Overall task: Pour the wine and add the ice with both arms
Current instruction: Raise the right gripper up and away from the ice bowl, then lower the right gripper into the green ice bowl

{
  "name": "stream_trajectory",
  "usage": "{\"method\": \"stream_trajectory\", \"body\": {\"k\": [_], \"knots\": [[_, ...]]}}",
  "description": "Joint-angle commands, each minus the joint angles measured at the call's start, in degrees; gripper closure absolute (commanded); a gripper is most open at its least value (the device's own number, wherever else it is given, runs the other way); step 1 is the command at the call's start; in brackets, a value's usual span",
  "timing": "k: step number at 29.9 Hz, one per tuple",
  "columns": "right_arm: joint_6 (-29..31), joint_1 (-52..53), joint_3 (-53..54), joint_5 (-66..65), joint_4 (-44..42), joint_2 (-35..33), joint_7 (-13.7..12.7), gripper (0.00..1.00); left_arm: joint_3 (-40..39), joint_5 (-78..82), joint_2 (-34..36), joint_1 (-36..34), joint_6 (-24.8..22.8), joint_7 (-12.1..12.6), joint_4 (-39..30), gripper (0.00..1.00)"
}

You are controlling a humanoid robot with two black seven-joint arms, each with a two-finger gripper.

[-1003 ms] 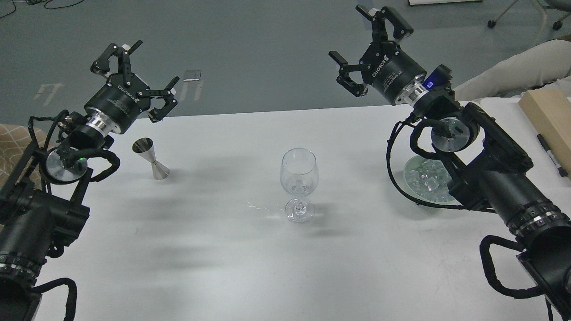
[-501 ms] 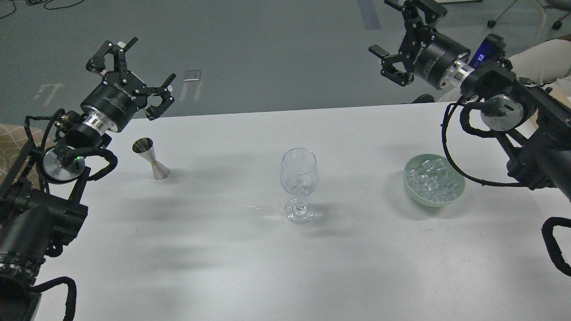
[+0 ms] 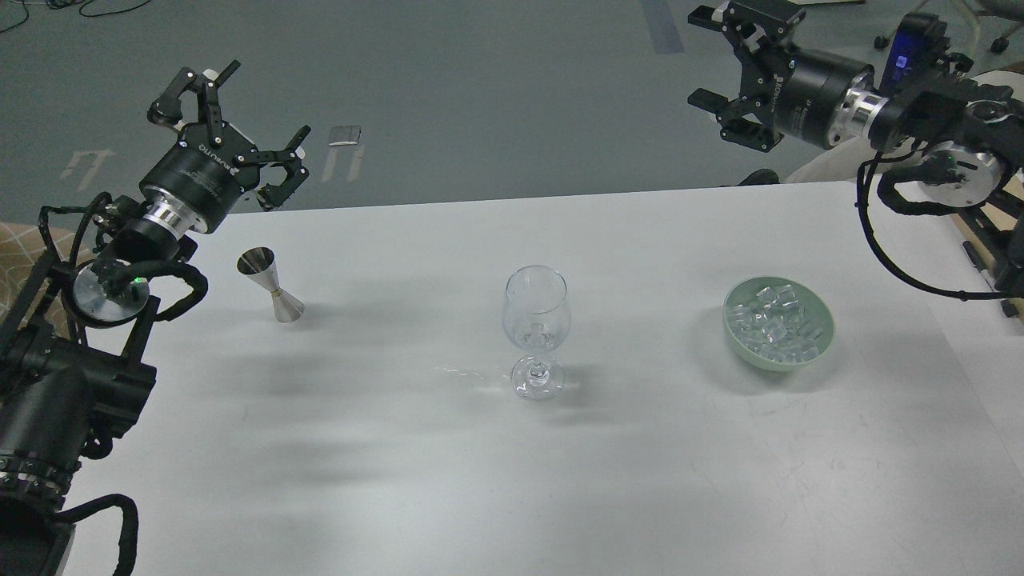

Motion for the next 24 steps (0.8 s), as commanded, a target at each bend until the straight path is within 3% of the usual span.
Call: {"method": "stream_trajectory", "body": {"k": [1, 8, 16, 24], "knots": [[-0.1, 1.7, -4.6, -2.7, 1.9, -2.4, -0.1, 0.01, 0.0, 0.0, 0.1, -0.1, 0.0, 0.0, 0.0, 0.02], [-0.1, 2.4, -7.3, -6.1, 3.4, -5.7, -0.8, 0.01, -0.1, 0.0, 0.1, -0.4, 0.0, 0.0, 0.0, 0.02], [-0.3, 1.7, -7.7, -6.4, 9.0, -11.3, -6.5, 0.01, -0.2, 0.0, -0.2, -0.4, 0.0, 0.0, 0.0, 0.02], [-0.5, 1.0, -9.3, -9.0, 8.9, -11.7, -6.6, 0.03, -0.2, 0.0, -0.4, -0.8, 0.0, 0.0, 0.0, 0.02]]}}
